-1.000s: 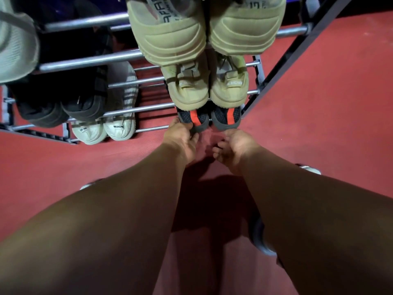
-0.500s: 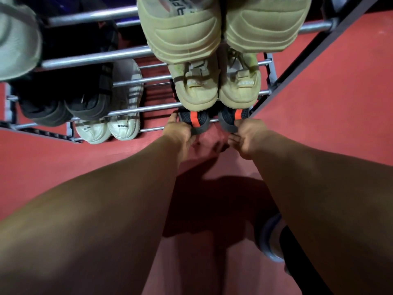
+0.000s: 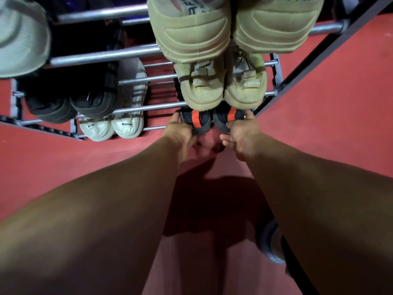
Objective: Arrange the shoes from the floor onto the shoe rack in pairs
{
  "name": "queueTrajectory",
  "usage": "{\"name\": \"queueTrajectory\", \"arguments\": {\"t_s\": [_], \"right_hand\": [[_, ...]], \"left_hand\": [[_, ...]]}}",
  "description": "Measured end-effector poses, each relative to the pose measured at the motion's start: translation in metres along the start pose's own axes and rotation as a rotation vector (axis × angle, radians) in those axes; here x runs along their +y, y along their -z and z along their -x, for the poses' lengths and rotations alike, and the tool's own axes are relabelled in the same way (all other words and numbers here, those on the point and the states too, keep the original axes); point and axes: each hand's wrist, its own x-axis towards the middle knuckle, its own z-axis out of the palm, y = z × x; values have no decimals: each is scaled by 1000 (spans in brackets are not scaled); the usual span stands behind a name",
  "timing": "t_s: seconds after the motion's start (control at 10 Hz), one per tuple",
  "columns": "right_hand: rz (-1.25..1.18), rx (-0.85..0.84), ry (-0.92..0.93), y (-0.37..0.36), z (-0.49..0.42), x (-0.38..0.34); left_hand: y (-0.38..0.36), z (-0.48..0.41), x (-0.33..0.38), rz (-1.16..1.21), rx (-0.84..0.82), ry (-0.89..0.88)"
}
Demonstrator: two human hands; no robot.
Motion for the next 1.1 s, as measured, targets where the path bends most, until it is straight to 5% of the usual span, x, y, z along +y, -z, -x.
{"name": "queueTrajectory", "arguments": {"t_s": [0.8,1.1], "right_hand": [[23,-81,-8,-2,-6,1],[148,-93,-46,13,31,-3]], "left_hand": [[4,-16,-8,105,7,-18],[10,12,-20,-185,5,136]]}}
